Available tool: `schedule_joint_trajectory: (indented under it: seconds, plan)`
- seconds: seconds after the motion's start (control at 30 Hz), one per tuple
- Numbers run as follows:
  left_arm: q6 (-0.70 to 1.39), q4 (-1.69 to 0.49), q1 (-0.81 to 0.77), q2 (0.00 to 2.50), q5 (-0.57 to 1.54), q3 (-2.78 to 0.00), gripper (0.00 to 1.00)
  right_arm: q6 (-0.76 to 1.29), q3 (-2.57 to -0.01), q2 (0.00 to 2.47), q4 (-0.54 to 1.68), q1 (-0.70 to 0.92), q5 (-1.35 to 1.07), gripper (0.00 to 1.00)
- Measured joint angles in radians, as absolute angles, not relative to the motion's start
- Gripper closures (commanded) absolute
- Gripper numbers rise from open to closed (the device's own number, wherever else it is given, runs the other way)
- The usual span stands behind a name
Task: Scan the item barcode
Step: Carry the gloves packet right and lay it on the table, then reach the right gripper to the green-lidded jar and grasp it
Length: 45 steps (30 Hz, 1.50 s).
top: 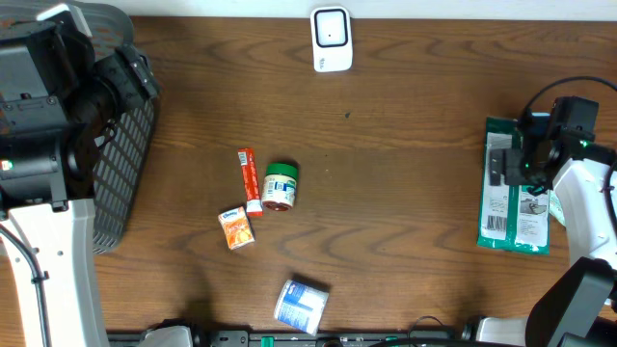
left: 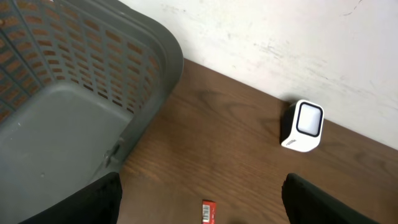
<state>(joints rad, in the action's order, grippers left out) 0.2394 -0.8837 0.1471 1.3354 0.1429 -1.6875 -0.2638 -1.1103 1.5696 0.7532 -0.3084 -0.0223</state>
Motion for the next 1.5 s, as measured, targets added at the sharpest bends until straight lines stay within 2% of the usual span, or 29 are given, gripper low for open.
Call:
schedule_joint_trajectory:
  seconds: [0.13, 0.17, 0.2, 0.27, 0.4, 0.57, 0.7, 0.9, 1.07, 1.2, 1.37, 1.43, 1.5]
  plan:
    - [0.239, -0.884, 0.147, 1.335, 0.143, -1.687, 0.17, -0.205, -1.112, 1.57, 0.779, -0.307, -0.323, 0.01]
    - [0.239, -0.884, 0.147, 1.335, 0.143, -1.687, 0.17, -0.178, -1.113, 1.57, 0.805, -0.307, -0.417, 0.07]
    - [0.239, -0.884, 0.147, 1.335, 0.143, -1.687, 0.17, -0.162, -1.113, 1.57, 0.822, -0.306, -0.496, 0.18]
    - [0.239, -0.884, 0.147, 1.335, 0.143, -1.687, 0.17, -0.136, -1.113, 1.57, 0.84, -0.301, -0.637, 0.32]
    - [0.239, -0.883, 0.147, 1.335, 0.143, -1.687, 0.17, -0.095, -1.113, 1.57, 0.924, -0.241, -0.778, 0.39]
    - [0.239, -0.884, 0.147, 1.335, 0.143, -1.687, 0.17, -0.033, -1.113, 1.57, 0.937, -0.075, -0.771, 0.37]
    - [0.239, -0.884, 0.147, 1.335, 0.143, -1.687, 0.17, 0.144, -1.113, 1.57, 0.831, 0.111, -0.679, 0.32]
    - [0.239, -0.884, 0.147, 1.335, 0.143, -1.687, 0.17, 0.477, -1.113, 1.57, 0.662, 0.416, -0.352, 0.3]
    - [0.239, -0.884, 0.147, 1.335, 0.143, -1.687, 0.17, 0.638, -1.115, 1.57, 0.571, 0.618, -0.142, 0.28]
    - [0.239, -0.884, 0.147, 1.335, 0.143, -1.687, 0.17, 0.675, -1.192, 1.588, 0.703, 0.695, -0.079, 0.29]
    - [0.239, -0.884, 0.147, 1.335, 0.143, -1.687, 0.17, 0.666, -1.472, 1.673, 0.902, 0.704, -0.036, 0.29]
    - [0.239, -0.884, 0.147, 1.335, 0.143, -1.687, 0.17, 0.656, -1.581, 1.714, 0.933, 0.704, -0.027, 0.26]
    - [0.239, -0.884, 0.147, 1.335, 0.143, -1.687, 0.17, 0.645, -1.674, 1.762, 0.948, 0.704, -0.026, 0.17]
